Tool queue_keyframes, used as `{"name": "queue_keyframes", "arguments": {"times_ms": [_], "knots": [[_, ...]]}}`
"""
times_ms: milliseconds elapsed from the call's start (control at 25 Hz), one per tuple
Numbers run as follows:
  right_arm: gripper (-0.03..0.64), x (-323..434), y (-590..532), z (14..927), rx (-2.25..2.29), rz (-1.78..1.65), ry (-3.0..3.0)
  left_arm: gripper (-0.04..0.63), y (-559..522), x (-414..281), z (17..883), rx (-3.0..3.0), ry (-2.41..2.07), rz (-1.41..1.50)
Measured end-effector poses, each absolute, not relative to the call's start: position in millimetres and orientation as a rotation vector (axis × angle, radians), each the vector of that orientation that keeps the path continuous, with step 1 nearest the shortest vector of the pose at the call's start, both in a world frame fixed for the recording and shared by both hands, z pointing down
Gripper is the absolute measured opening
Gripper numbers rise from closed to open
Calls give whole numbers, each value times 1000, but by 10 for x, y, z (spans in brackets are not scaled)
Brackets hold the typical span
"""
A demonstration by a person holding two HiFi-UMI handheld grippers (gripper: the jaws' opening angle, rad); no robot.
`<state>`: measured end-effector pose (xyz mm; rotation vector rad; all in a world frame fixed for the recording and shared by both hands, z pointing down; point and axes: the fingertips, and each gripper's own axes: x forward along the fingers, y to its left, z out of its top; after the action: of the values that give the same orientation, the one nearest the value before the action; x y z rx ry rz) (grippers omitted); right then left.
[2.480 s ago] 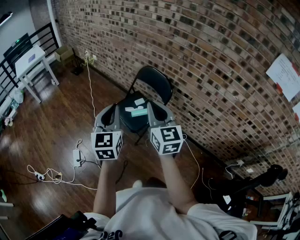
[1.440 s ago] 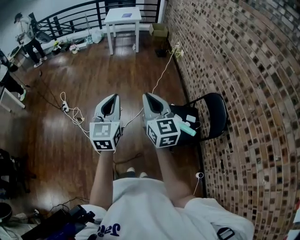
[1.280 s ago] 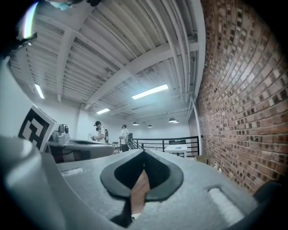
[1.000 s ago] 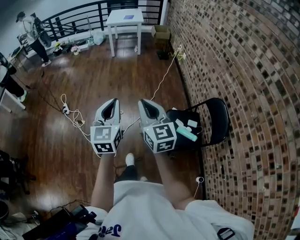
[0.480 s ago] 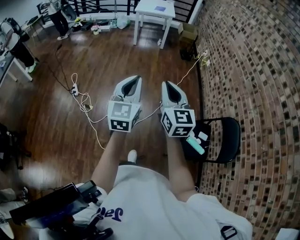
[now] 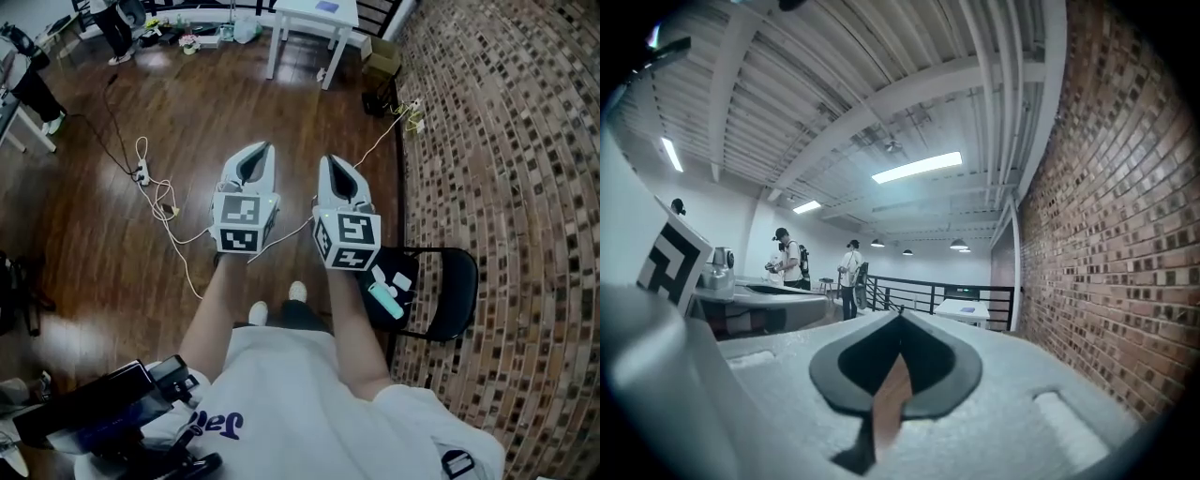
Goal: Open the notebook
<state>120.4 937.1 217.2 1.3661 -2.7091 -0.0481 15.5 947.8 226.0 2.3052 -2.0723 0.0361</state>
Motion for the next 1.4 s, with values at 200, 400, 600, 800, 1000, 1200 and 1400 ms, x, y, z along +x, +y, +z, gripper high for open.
{"name": "queue_keyframes", "arguments": {"times_ms": [200, 400, 600, 800, 1000, 1200, 1400], "knots": [[-11, 1243, 8702, 2256, 1396, -18, -2691, 6, 8949, 74, 2253, 2279, -2142, 70], [-11, 1183, 7953, 2241, 1367, -30, -2704, 6, 8232, 22, 2252, 2251, -2186, 79], [-11, 1416, 7028, 2156, 1390, -53, -2707, 6, 7362, 212, 2155, 2263, -2202, 48], [-12, 1492, 6417, 2090, 1380, -75, -2741, 8, 6822, 367, 2075, 2301, -2180, 20], [-14, 1447, 6061, 2081, 1363, -68, -2805, 11, 6553, 429, 2092, 2327, -2151, 40], [-14, 1284, 5848, 2158, 1314, -44, -2837, 11, 6302, 311, 2173, 2311, -2102, -10], [-15, 1105, 5529, 2259, 1271, -7, -2895, 11, 5824, 169, 2259, 2325, -2031, -82]]}}
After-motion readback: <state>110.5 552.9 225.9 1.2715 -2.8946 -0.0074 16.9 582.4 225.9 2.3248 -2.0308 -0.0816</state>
